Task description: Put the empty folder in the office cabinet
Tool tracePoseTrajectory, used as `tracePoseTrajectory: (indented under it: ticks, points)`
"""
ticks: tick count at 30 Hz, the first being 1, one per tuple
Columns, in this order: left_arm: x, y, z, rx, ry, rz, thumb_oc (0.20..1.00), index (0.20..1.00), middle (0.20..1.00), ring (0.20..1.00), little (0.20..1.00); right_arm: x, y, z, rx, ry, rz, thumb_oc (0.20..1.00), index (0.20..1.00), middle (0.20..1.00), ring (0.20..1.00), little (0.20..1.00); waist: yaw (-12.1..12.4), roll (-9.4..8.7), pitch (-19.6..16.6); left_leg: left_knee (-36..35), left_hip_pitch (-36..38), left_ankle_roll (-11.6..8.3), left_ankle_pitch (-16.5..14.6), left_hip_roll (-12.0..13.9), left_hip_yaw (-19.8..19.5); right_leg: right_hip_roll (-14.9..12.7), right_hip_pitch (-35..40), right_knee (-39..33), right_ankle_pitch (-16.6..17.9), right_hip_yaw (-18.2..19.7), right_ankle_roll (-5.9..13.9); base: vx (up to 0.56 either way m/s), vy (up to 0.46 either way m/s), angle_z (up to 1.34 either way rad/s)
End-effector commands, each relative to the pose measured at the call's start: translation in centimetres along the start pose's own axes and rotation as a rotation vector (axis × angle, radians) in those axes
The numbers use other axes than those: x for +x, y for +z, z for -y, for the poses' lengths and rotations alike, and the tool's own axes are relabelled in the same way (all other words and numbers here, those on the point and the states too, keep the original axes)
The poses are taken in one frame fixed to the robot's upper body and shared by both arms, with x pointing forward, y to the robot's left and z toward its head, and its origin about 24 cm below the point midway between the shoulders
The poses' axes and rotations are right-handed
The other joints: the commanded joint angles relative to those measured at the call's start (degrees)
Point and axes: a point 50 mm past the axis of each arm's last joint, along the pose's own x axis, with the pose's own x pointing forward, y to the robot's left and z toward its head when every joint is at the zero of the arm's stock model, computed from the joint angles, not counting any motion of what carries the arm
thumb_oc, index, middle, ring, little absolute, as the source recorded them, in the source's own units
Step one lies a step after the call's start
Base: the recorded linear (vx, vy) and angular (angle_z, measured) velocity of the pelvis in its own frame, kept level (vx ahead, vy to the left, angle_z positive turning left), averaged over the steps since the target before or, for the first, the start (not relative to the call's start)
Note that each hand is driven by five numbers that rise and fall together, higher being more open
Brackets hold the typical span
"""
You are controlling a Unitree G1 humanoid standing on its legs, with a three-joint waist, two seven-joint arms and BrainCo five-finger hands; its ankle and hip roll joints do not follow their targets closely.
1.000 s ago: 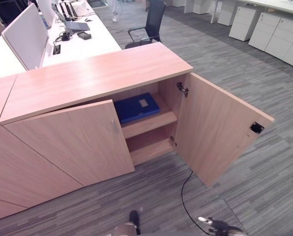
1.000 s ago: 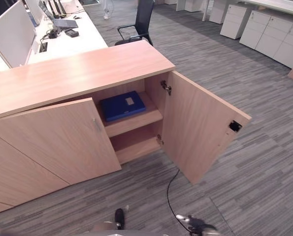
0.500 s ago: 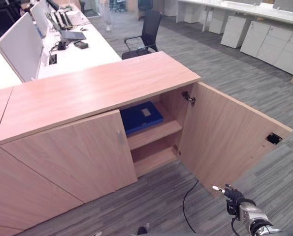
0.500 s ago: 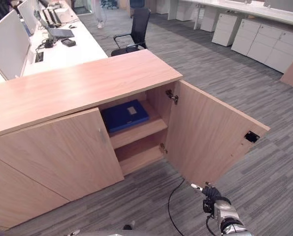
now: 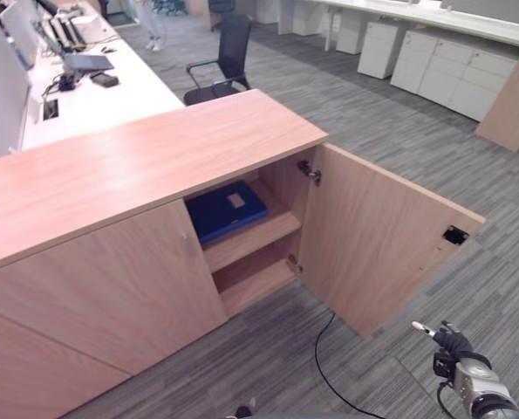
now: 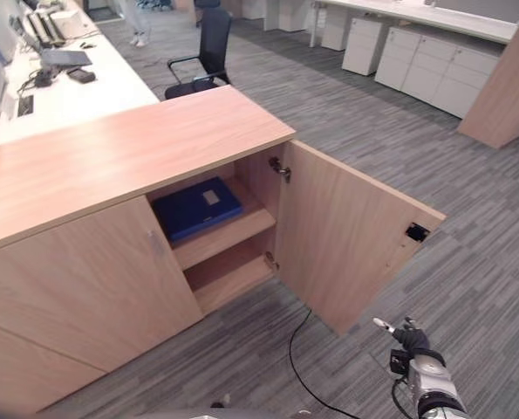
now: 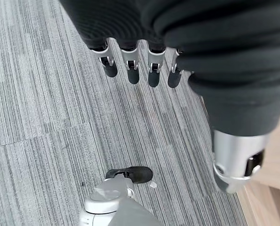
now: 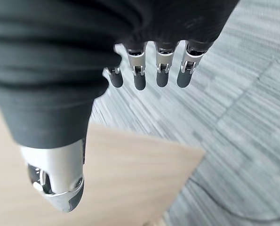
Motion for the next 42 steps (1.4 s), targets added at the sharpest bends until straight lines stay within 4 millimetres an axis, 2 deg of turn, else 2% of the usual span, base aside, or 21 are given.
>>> tracePoseTrajectory:
  ticks: [1, 6, 7, 8, 12, 14, 15, 22, 23, 25, 27, 28, 32, 33, 34, 37, 38, 39, 40, 41, 42]
  points:
    - [0.0, 1.8, -0.3, 0.021, 0.004, 0.048, 1.0, 1.0, 1.0, 1.0, 1.0, 0.6, 4.4, 1.2, -0.01, -0.033, 0.13, 1.0, 1.0, 1.0, 1.0, 1.0, 1.03, -2.48, -0.48, 0.33, -0.5, 0.91, -4.24, -2.13, -1.59, 0.97, 2.63, -5.03, 5.14, -0.61, 2.14, 0.05, -0.204, -0.05]
    - [0.1, 2.6, 0.2, 0.055, -0.019, 0.074, 1.0, 1.0, 1.0, 1.0, 1.0, 0.9, 8.0, 2.2, -0.082, -0.034, 0.203, 1.0, 1.0, 1.0, 1.0, 1.0, 0.92, -3.09, -0.48, 0.87, -0.82, -0.5, -3.85, -0.23, -1.22, 3.12, 3.27, -6.5, 4.42, -0.18, 1.13, 0.06, -0.197, -0.1]
    - [0.1, 2.6, 0.1, 0.052, -0.016, 0.074, 1.0, 1.0, 1.0, 1.0, 1.0, 0.9, 9.7, 1.8, -0.109, -0.022, 0.254, 1.0, 1.0, 1.0, 1.0, 1.0, 0.91, -3.33, -0.33, 1.33, -0.94, -0.99, -3.71, 0.36, -1.12, 3.83, 3.5, -7.07, 4.28, -0.01, 0.77, 0.04, -0.144, -0.02]
    - [0.1, 2.6, 0.1, 0.051, -0.016, 0.074, 1.0, 1.0, 1.0, 1.0, 1.0, 0.9, 9.8, 1.7, -0.11, -0.021, 0.255, 1.0, 1.0, 1.0, 1.0, 1.0, 0.86, -3.31, -0.3, 1.37, -0.95, -1.01, -3.72, 0.38, -1.12, 3.86, 3.52, -7.11, 4.29, -0.01, 0.75, 0.04, -0.133, -0.02]
    - [0.0, 2.8, -0.1, 0.035, -0.007, 0.082, 1.0, 1.0, 1.0, 1.0, 1.0, 0.5, 14.0, 0.2, -0.203, 0.023, 0.389, 1.0, 1.0, 1.0, 1.0, 1.0, 1.32, -3.84, -0.23, 2.4, -1.07, -1.74, -3.6, 1.57, -1.04, 4.98, 3.95, -7.73, 3.99, -0.09, 0.0, 0.04, -0.111, 0.0]
    - [0.1, 2.7, -0.1, 0.032, -0.006, 0.081, 1.0, 1.0, 1.0, 1.0, 1.0, 0.3, 14.8, -0.2, -0.215, 0.034, 0.413, 1.0, 1.0, 1.0, 1.0, 1.0, 1.37, -3.9, -0.16, 2.62, -1.09, -1.89, -3.61, 1.75, -1.03, 5.2, 4.15, -7.89, 3.9, -0.17, -0.16, 0.04, -0.085, 0.0]
    - [0.1, 2.5, 0.0, 0.029, -0.011, 0.075, 1.0, 1.0, 1.0, 1.0, 1.0, 0.0, 16.4, -1.2, -0.235, 0.073, 0.468, 1.0, 1.0, 1.0, 1.0, 1.0, 1.72, -4.1, -0.15, 2.98, -1.11, -2.13, -3.57, 2.03, -1.05, 5.62, 4.45, -8.19, 3.71, -0.23, -0.41, 0.04, -0.075, 0.01]
    - [0.0, 2.1, -0.2, 0.032, -0.01, 0.065, 1.0, 1.0, 1.0, 1.0, 1.0, -2.1, 20.8, -5.1, -0.219, 0.248, 0.671, 1.0, 1.0, 1.0, 1.0, 1.0, 2.69, -4.48, -0.26, 2.86, -1.18, -2.94, -2.86, 2.59, -1.15, 6.5, 5.62, -9.48, 3.61, -1.19, -0.89, 0.03, -0.043, 0.05]
    - [0.0, 2.1, -0.2, 0.032, -0.01, 0.065, 1.0, 1.0, 1.0, 1.0, 1.0, -2.1, 20.8, -5.1, -0.22, 0.249, 0.671, 1.0, 1.0, 1.0, 1.0, 1.0, 2.68, -4.48, -0.26, 2.86, -1.18, -2.94, -2.86, 2.59, -1.16, 6.5, 5.63, -9.49, 3.61, -1.2, -0.89, 0.0, 0.0, 0.0]
    - [0.0, 1.9, -0.3, 0.03, -0.005, 0.06, 1.0, 1.0, 1.0, 1.0, 1.0, -3.5, 22.8, -7.6, -0.2, 0.351, 0.768, 1.0, 1.0, 1.0, 1.0, 1.0, 3.43, -4.55, -0.4, 2.34, -0.82, -3.13, -2.49, 2.55, -1.38, 6.73, 6.23, -9.79, 3.36, -1.52, -1.1, 0.02, -0.003, -0.01]
    - [0.0, 1.7, -0.4, 0.032, -0.001, 0.055, 1.0, 1.0, 1.0, 1.0, 1.0, -3.9, 23.3, -8.4, -0.191, 0.378, 0.794, 1.0, 1.0, 1.0, 1.0, 1.0, 3.66, -4.56, -0.43, 2.14, -0.7, -3.2, -2.32, 2.53, -1.43, 6.84, 6.42, -9.91, 3.31, -1.66, -1.16, 0.0, 0.0, 0.0]
    - [0.0, 1.5, -0.7, 0.033, 0.009, 0.047, 1.0, 1.0, 1.0, 1.0, 1.0, -4.7, 24.1, -9.7, -0.176, 0.429, 0.834, 1.0, 1.0, 1.0, 1.0, 1.0, 4.24, -4.67, -0.58, 1.8, -0.71, -3.27, -2.1, 2.57, -1.6, 6.97, 6.65, -10.27, 3.35, -1.88, -1.24, 0.01, -0.004, 0.04]
    - [-0.1, 1.1, -1.1, 0.021, 0.022, 0.035, 1.0, 1.0, 1.0, 1.0, 1.0, -5.7, 24.9, -12.0, -0.155, 0.511, 0.868, 1.0, 1.0, 1.0, 1.0, 1.0, 5.13, -4.88, -0.79, 1.33, -0.72, -3.33, -1.87, 2.58, -1.92, 7.41, 6.81, -11.27, 3.55, -2.11, -1.41, 0.0, 0.0, 0.03]
    - [-0.1, 1.1, -1.2, 0.009, 0.031, 0.034, 1.0, 1.0, 1.0, 1.0, 1.0, -6.6, 25.3, -13.4, -0.15, 0.574, 0.893, 1.0, 1.0, 1.0, 1.0, 1.0, 5.53, -4.96, -0.76, 1.25, -0.78, -3.32, -1.8, 2.58, -2.08, 7.56, 6.86, -11.69, 3.71, -2.09, -1.49, 0.0, 0.0, 0.0]
    - [-0.1, 1.0, -1.2, 0.009, 0.032, 0.033, 1.0, 1.0, 1.0, 1.0, 1.0, -6.6, 25.3, -13.5, -0.15, 0.574, 0.893, 1.0, 1.0, 1.0, 1.0, 1.0, 5.49, -4.97, -0.77, 1.25, -0.78, -3.32, -1.8, 2.58, -2.09, 7.56, 6.87, -11.71, 3.72, -2.09, -1.49, 0.0, 0.0, 0.0]
    - [-0.2, 0.5, -1.5, -0.035, 0.053, 0.019, 1.0, 1.0, 1.0, 1.0, 1.0, -10.7, 25.3, -17.4, -0.122, 0.836, 0.995, 1.0, 1.0, 1.0, 1.0, 1.0, 5.81, -5.18, -0.55, 1.45, -1.04, -3.26, -1.94, 2.56, -2.09, 7.83, 6.72, -12.19, 3.88, -1.7, -1.62, -0.02, 0.008, -0.07]
    - [-0.1, 0.2, -1.2, -0.053, 0.053, 0.007, 1.0, 1.0, 1.0, 1.0, 1.0, -13.5, 24.3, -19.5, -0.003, 1.074, 1.006, 1.0, 1.0, 1.0, 1.0, 1.0, 5.95, -5.24, -0.36, 1.77, -1.25, -3.26, -2.01, 2.62, -2.05, 7.84, 6.55, -12.3, 3.95, -1.58, -1.68, -0.03, 0.013, -0.15]
    - [-0.1, 0.0, -1.2, -0.05, 0.053, 0.0, 1.0, 1.0, 1.0, 1.0, 1.0, -14.5, 23.5, -20.3, 0.078, 1.174, 0.989, 1.0, 1.0, 1.0, 1.0, 1.0, 6.0, -5.24, -0.3, 1.92, -1.34, -3.25, -2.03, 2.63, -2.09, 7.85, 6.51, -12.36, 3.97, -1.58, -1.72, -0.03, 0.008, -0.13]
    - [-0.1, 0.0, -1.2, -0.05, 0.054, -0.001, 1.0, 1.0, 1.0, 1.0, 1.0, -14.5, 23.5, -20.3, 0.079, 1.175, 0.988, 1.0, 1.0, 1.0, 1.0, 1.0, 6.0, -5.27, -0.38, 1.93, -1.37, -3.26, -2.04, 2.62, -2.09, 7.85, 6.5, -12.37, 3.96, -1.59, -1.72, -0.02, 0.015, -0.1]
    - [-0.1, -0.4, -0.8, -0.031, 0.049, -0.021, 1.0, 1.0, 1.0, 1.0, 1.0, -16.8, 21.3, -22.4, 0.237, 1.397, 0.909, 1.0, 1.0, 1.0, 1.0, 1.0, 6.19, -5.32, -0.33, 2.23, -1.46, -3.2, -2.1, 2.54, -2.02, 7.81, 6.58, -12.44, 4.13, -1.64, -1.82, -0.02, 0.016, -0.1]
    - [-0.1, -0.3, -0.8, -0.024, 0.045, -0.02, 1.0, 1.0, 1.0, 1.0, 1.0, -18.1, 20.3, -23.4, 0.245, 1.491, 0.878, 1.0, 1.0, 1.0, 1.0, 1.0, 6.34, -5.39, -0.33, 2.36, -1.48, -3.19, -2.17, 2.5, -2.02, 7.81, 6.52, -12.45, 4.13, -1.67, -1.85, -0.02, 0.016, -0.09]
